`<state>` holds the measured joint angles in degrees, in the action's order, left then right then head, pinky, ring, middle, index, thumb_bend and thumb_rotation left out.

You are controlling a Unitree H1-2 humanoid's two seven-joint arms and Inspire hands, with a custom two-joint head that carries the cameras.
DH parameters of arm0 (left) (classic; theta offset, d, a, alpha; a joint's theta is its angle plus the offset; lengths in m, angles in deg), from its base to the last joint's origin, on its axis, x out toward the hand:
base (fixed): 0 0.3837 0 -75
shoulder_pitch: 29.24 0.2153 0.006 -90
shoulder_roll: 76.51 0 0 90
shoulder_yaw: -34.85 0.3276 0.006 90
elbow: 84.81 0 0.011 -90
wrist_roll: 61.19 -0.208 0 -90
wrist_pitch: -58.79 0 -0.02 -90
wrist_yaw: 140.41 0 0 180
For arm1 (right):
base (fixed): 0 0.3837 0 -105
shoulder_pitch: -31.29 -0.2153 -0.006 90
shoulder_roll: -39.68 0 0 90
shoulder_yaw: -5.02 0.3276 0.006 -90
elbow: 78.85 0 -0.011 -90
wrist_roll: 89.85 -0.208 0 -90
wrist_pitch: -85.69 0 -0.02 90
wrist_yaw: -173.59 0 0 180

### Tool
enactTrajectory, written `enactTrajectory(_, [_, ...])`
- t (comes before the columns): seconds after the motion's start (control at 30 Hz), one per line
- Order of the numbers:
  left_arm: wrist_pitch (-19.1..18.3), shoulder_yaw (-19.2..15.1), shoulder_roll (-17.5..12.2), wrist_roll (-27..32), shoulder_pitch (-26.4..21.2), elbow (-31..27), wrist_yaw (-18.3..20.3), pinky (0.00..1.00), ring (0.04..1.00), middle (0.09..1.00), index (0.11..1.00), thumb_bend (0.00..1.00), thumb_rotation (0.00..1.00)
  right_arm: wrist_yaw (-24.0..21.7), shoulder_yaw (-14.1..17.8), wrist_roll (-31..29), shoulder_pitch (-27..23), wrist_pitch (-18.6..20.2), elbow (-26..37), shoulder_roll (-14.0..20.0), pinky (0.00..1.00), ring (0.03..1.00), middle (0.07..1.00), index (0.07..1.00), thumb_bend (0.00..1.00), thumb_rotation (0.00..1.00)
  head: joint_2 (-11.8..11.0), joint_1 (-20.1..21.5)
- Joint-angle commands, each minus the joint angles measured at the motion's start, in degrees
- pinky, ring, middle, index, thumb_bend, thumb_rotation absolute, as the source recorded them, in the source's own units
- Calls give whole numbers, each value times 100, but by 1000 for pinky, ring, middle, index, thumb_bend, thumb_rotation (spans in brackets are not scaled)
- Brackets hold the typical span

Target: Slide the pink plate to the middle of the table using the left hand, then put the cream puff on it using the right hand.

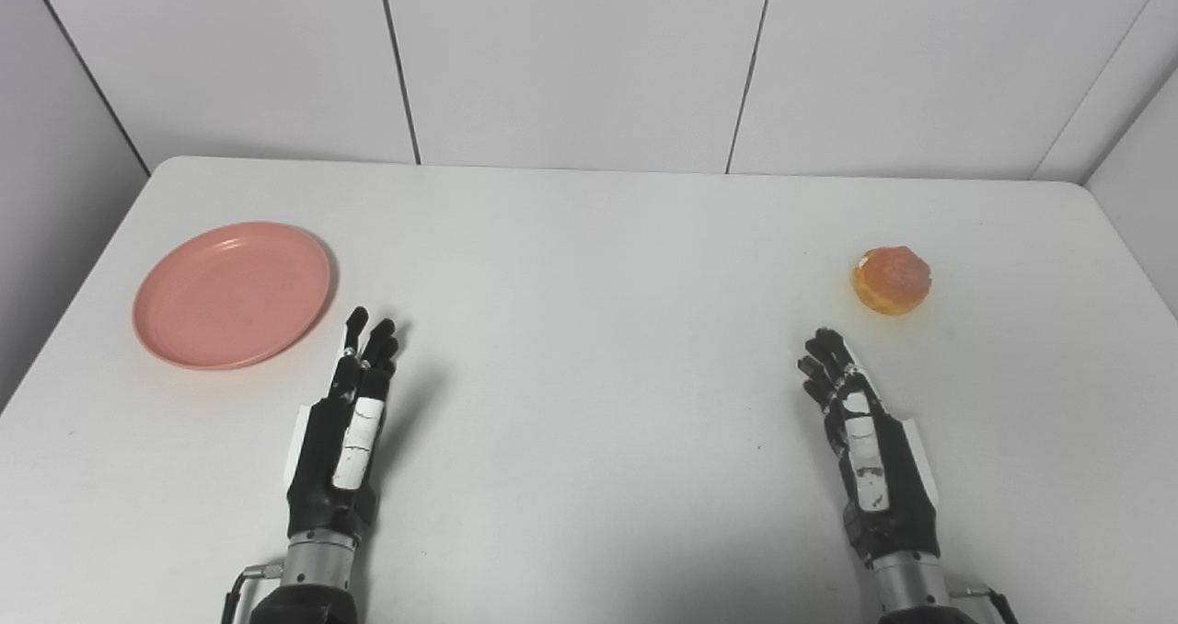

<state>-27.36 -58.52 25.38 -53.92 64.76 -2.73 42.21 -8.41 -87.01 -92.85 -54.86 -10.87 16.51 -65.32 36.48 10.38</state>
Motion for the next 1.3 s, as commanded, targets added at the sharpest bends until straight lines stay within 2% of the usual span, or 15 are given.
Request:
enactTrajectory(0.0, [162,58,10,-24,-16,141,67,999,961,951,985,950,806,-88,-19,-18,20,-293,118,37,943,915,923,913,925,979,-1,-4])
enactTrajectory(0.03, [197,73,23,-73,-5,167,51,999,961,951,985,949,806,-96,-9,-27,25,-330,77,53,943,915,923,913,925,979,-111,-121])
enactTrajectory(0.07, [221,85,31,-110,3,185,38,993,958,948,982,937,813,-102,-2,-33,29,-357,47,64,943,914,923,914,927,980,-111,-121])
enactTrajectory(0.17, [459,152,89,-232,16,379,17,986,956,946,978,907,821,-157,43,-99,27,-568,-195,133,941,912,924,916,931,982,-498,-521])
enactTrajectory(0.27, [771,235,144,-374,-2,649,4,993,964,951,987,852,835,-269,105,-229,11,-823,-505,226,952,923,933,924,940,981,-780,-778])
enactTrajectory(0.37, [1009,295,195,-487,-35,888,-24,1000,966,956,997,854,837,-367,159,-332,-16,-1059,-790,311,959,927,936,930,934,985,-968,-939])
enactTrajectory(0.4, [1098,317,218,-513,-46,972,-29,1000,966,957,999,856,838,-397,177,-362,-31,-1134,-890,341,959,927,936,931,934,985,-1110,-1053])
enactTrajectory(0.5, [1277,340,282,-584,-73,1146,-69,999,968,962,1000,844,828,-503,215,-463,-69,-1349,-1141,410,971,933,942,937,921,990,-1226,-1138])
enactTrajectory(0.53, [1363,344,305,-630,-88,1222,-93,997,966,962,1000,845,824,-539,224,-498,-83,-1422,-1232,436,974,934,944,937,917,992,-1346,-1233])
enactTrajectory(0.57, [1444,346,320,-680,-99,1284,-114,988,965,963,1000,838,820,-564,230,-523,-93,-1478,-1300,455,978,937,947,938,912,997,-1346,-1233])
enactTrajectory(0.77, [1861,368,400,-879,-200,1678,-245,944,953,954,992,791,797,-660,269,-577,-186,-1781,-1689,539,992,947,956,944,893,1000,-1667,-1541])
enactTrajectory(0.9, [1983,378,456,-973,-263,1840,-328,923,943,940,980,767,774,-718,305,-646,-255,-1895,-1890,563,1000,952,962,952,895,1000,-1784,-1727])
enactTrajectory(1.03, [2077,395,513,-1154,-309,1949,-436,896,930,930,969,751,765,-767,339,-697,-298,-1925,-1999,614,1000,966,972,962,897,1000,-1858,-1963])
enactTrajectory(1.27, [2104,419,638,-1390,-327,1977,-603,842,897,901,941,794,752,-894,385,-874,-315,-1856,-2052,715,1000,994,997,989,886,1000,-1853,-2262])
